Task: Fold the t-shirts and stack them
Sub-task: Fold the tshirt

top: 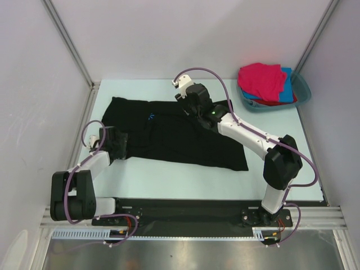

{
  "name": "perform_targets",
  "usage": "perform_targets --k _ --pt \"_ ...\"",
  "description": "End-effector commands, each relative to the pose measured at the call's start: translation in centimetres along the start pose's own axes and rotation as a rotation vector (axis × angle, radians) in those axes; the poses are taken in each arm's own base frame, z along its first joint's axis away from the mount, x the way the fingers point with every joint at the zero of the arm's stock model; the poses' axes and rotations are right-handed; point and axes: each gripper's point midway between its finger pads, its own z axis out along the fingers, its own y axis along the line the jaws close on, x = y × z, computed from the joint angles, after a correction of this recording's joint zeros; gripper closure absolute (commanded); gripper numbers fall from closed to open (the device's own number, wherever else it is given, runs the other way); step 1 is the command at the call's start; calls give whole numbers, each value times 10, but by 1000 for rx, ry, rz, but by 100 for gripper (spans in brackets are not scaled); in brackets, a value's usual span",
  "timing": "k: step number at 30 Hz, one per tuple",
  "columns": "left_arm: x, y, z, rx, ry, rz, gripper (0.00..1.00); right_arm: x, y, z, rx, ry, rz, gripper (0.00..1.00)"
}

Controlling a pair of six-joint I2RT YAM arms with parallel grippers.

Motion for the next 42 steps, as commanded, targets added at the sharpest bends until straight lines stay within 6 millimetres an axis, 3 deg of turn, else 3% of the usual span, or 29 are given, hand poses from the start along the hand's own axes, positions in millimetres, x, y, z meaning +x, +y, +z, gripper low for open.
perform_targets --k 1,9,30,36,42 --pt "-4 -41 -16 119 3 -29 24 -6 -1 1 0 -21 26 49" --pt "-18 -55 -39 156 -53 -17 23 -3 2 6 -9 -16 32 49" --pt "3 -32 3 67 25 -18 26 4 -3 11 4 6 22 49" --pt "6 -25 12 44 32 -17 29 8 -7 13 12 17 22 49" --pt "5 -23 18 32 27 -14 41 9 -8 14 10 20 22 49"
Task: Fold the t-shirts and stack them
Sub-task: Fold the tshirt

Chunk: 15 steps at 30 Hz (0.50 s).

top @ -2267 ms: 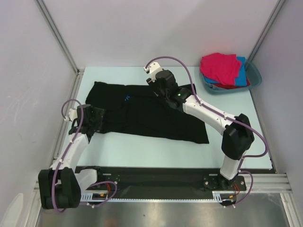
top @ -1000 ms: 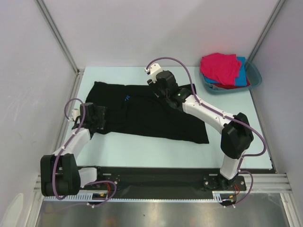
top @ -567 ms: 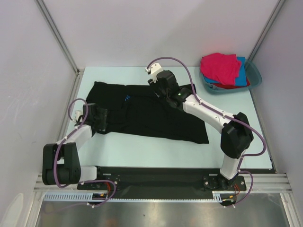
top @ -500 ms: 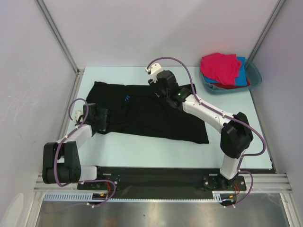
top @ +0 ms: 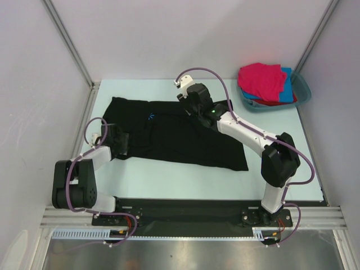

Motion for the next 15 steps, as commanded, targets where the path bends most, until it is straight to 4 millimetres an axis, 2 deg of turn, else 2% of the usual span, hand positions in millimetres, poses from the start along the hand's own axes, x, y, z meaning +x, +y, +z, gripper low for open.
perform_targets --k 1,3,4,5,7,8,15 --pt "1 -11 3 28 -2 -5 44 -5 -5 3 9 -14 14 49" --pt "2 -8 5 18 2 -4 53 -5 -4 3 9 -12 12 49" --pt "2 -13 7 38 2 -4 60 -4 -5 3 11 -8 10 49" --pt "2 -14 8 40 4 -3 75 -3 -5 3 15 -6 10 49" --pt "4 -12 11 32 16 -3 94 -4 -7 3 19 -6 11 49" --pt "5 -12 12 30 18 -3 100 -3 -8 4 21 -4 12 49" --pt "4 -18 8 52 17 -4 100 -3 -8 4 20 -3 13 49"
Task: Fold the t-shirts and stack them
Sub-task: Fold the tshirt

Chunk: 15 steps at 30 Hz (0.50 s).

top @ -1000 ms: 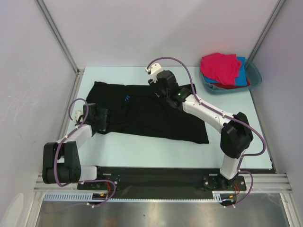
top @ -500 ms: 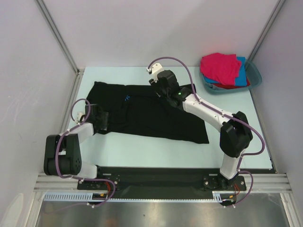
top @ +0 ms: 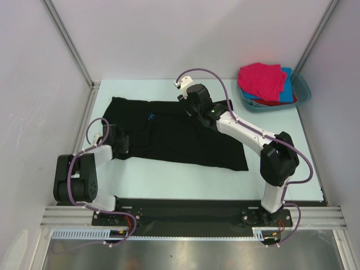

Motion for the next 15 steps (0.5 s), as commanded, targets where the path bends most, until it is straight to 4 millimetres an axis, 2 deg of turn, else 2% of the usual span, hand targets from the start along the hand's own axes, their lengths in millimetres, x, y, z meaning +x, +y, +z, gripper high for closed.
perform_targets --k 1,4,8,9,11,15 --pt "-3 -28 -9 84 -8 -1 100 -11 -5 0 16 -28 18 49" --pt "-8 -40 -17 118 -24 6 100 -11 -5 0 15 -25 17 49" --pt "-20 -71 -29 182 -62 19 100 -10 -7 0 17 -23 18 49" --pt "-21 -69 -29 165 -61 16 100 -10 -6 0 16 -23 17 49" --pt "-26 -80 -31 191 -68 14 100 -10 -6 0 16 -22 14 50" --pt "-42 -89 -24 189 -85 -8 100 -8 -8 1 19 -18 15 49"
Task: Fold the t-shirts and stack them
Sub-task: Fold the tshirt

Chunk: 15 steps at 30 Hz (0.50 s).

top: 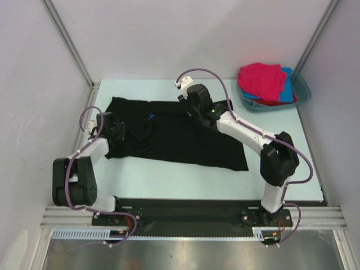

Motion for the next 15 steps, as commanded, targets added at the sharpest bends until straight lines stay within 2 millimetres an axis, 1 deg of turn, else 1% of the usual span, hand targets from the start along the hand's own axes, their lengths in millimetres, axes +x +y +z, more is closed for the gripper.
perform_targets --k 1,3,4,6,7,8,10,13,15 --pt "-21 -22 4 39 -39 -2 100 -8 -7 1 16 -20 15 50" --pt "-28 -26 11 33 -49 -5 100 -5 -7 3 15 -14 14 50" --pt "-33 -33 12 44 -59 -6 100 -5 -8 3 17 -12 16 50" --pt "-39 -33 19 26 -67 -6 100 -2 -8 5 15 -4 15 50" --pt "-43 -37 21 31 -70 -7 100 -1 -8 5 17 -3 16 50" --pt "-46 -33 25 15 -75 -10 100 0 -9 5 18 -1 18 50" --pt "-50 -36 28 20 -73 -17 100 2 -10 7 21 5 18 50" --pt "-55 -33 35 6 -66 -33 99 5 -10 8 20 14 17 50" --pt "-56 -27 42 -8 -53 -34 93 7 -11 9 21 18 16 50"
